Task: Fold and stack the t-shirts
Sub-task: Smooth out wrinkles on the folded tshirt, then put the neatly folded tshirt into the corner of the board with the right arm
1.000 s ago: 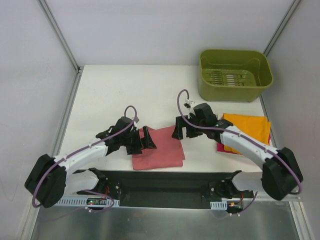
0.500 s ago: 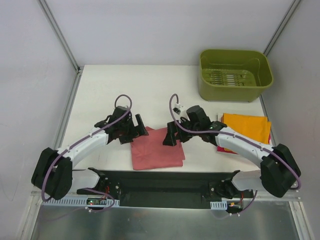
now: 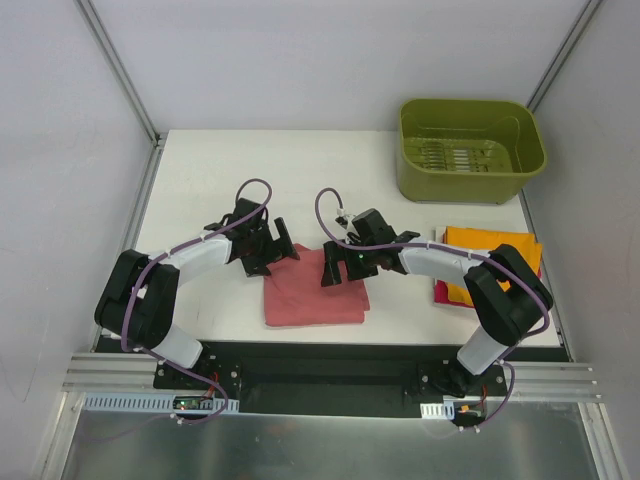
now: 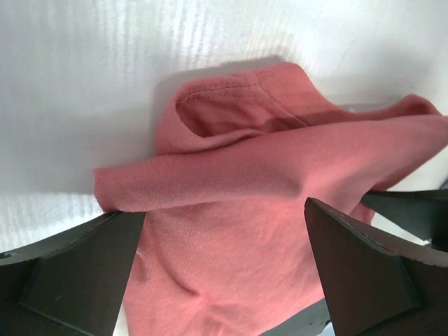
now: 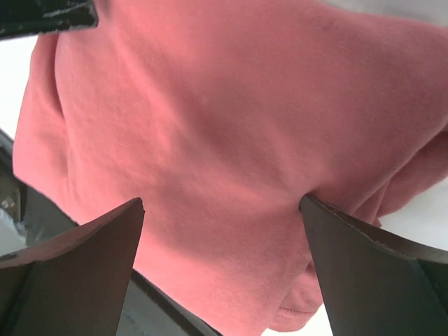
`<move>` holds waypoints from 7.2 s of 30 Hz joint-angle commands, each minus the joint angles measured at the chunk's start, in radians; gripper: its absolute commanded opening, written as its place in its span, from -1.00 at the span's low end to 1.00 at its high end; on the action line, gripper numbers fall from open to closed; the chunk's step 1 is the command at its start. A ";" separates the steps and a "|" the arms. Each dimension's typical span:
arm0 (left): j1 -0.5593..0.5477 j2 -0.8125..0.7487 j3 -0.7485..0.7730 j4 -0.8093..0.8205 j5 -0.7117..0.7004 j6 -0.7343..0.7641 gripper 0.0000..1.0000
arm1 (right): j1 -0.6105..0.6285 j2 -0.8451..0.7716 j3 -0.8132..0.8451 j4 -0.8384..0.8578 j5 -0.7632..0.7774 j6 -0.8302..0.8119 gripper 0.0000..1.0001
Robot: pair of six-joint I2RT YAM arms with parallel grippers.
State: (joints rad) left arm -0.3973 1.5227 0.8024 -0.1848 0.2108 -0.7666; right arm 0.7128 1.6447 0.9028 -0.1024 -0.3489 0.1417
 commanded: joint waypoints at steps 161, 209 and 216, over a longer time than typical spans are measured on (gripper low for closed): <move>0.083 -0.415 -0.078 -0.208 -0.341 0.089 0.99 | -0.978 -0.382 0.401 -0.758 0.722 -0.403 0.99; 0.087 -0.782 -0.098 -0.232 -0.283 0.084 0.99 | -0.323 -0.743 -0.318 0.142 0.028 0.047 0.99; 0.087 -0.768 -0.108 -0.235 -0.301 0.093 0.99 | -0.273 -0.619 -0.282 0.190 0.065 0.053 0.99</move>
State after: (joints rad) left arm -0.3248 0.7471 0.6975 -0.4107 -0.0631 -0.6697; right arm 0.4194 0.9989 0.5652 -0.0036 -0.3386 0.1833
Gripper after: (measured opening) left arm 0.993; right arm 0.994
